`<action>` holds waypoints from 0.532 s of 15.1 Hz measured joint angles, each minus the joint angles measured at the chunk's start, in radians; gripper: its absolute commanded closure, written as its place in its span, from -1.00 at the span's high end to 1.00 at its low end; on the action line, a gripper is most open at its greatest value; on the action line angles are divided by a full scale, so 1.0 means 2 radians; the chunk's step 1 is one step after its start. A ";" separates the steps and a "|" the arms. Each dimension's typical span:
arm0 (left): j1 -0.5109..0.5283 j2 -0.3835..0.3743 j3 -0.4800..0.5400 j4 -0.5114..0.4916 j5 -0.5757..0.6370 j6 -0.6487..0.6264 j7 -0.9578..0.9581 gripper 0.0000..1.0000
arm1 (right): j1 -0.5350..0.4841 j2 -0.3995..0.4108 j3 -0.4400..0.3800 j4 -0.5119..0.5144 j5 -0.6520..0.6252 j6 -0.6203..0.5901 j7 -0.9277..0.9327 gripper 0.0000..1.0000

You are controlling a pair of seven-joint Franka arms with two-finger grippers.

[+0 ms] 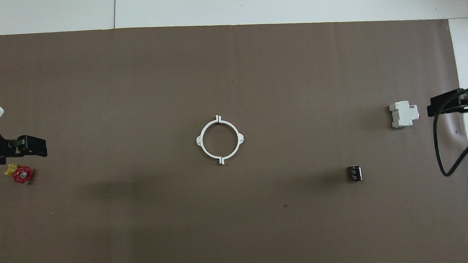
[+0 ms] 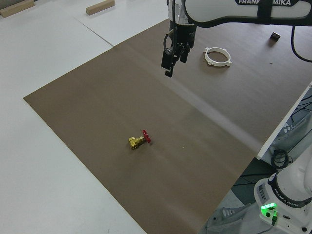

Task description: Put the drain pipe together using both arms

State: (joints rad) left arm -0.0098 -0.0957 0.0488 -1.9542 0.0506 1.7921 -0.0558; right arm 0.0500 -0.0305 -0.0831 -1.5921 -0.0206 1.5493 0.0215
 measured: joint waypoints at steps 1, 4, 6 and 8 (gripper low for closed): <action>0.000 0.000 0.000 0.000 0.000 -0.001 0.000 1.00 | 0.000 0.000 0.000 0.000 0.000 0.000 0.000 1.00; 0.000 -0.005 -0.006 0.009 -0.001 -0.021 0.001 1.00 | 0.000 0.000 0.000 0.000 0.000 0.000 0.000 1.00; -0.001 -0.012 -0.011 0.030 -0.001 -0.059 0.001 1.00 | 0.000 0.000 0.000 0.000 0.000 0.000 0.000 1.00; -0.002 -0.011 -0.012 0.042 -0.001 -0.087 0.002 1.00 | 0.000 0.000 0.000 0.000 0.000 0.000 0.000 1.00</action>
State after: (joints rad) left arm -0.0137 -0.1174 0.0256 -1.8694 0.0484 1.6175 -0.0521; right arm 0.0499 -0.0305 -0.0831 -1.5921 -0.0206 1.5493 0.0215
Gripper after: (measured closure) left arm 0.000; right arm 0.000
